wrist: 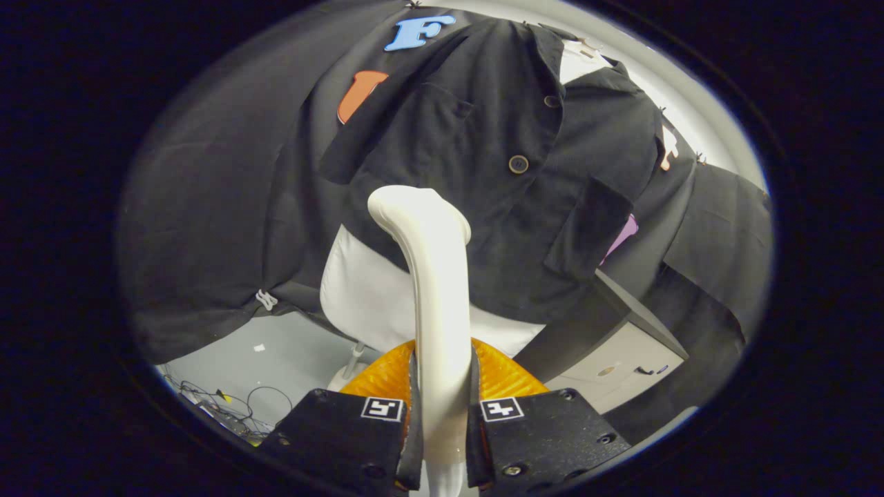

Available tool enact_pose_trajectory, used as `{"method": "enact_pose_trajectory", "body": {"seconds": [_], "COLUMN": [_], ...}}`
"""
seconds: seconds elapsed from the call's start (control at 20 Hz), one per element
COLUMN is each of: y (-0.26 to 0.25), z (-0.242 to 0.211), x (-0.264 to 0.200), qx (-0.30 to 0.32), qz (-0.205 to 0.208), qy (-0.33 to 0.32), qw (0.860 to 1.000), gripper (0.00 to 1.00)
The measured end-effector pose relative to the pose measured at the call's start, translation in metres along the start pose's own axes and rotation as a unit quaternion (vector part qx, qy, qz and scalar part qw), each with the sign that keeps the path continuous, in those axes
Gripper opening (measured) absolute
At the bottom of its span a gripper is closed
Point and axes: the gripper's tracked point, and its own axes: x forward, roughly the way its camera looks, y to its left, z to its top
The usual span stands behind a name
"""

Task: Iron the clothes twice with a garment steamer, once on the left side and once on the right side.

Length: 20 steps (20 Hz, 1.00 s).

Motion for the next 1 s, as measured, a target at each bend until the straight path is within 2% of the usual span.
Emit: {"method": "enact_pose_trajectory", "body": {"seconds": [0.2, 0.5, 0.7, 1.0], "y": [0.011, -0.020, -0.084, -0.197], "z": [-0.021, -0.050, -0.066, -0.090], "x": [0.002, -0.025, -0.046, -0.080], "qx": [0.006, 0.059, 0.092, 0.135], "qz": [0.020, 0.075, 0.086, 0.070], "qy": [0.009, 0.027, 0.018, 0.004], "qw": [1.000, 0.995, 0.992, 0.988], "gripper": [0.28, 0.27, 0.27, 0.28]}}
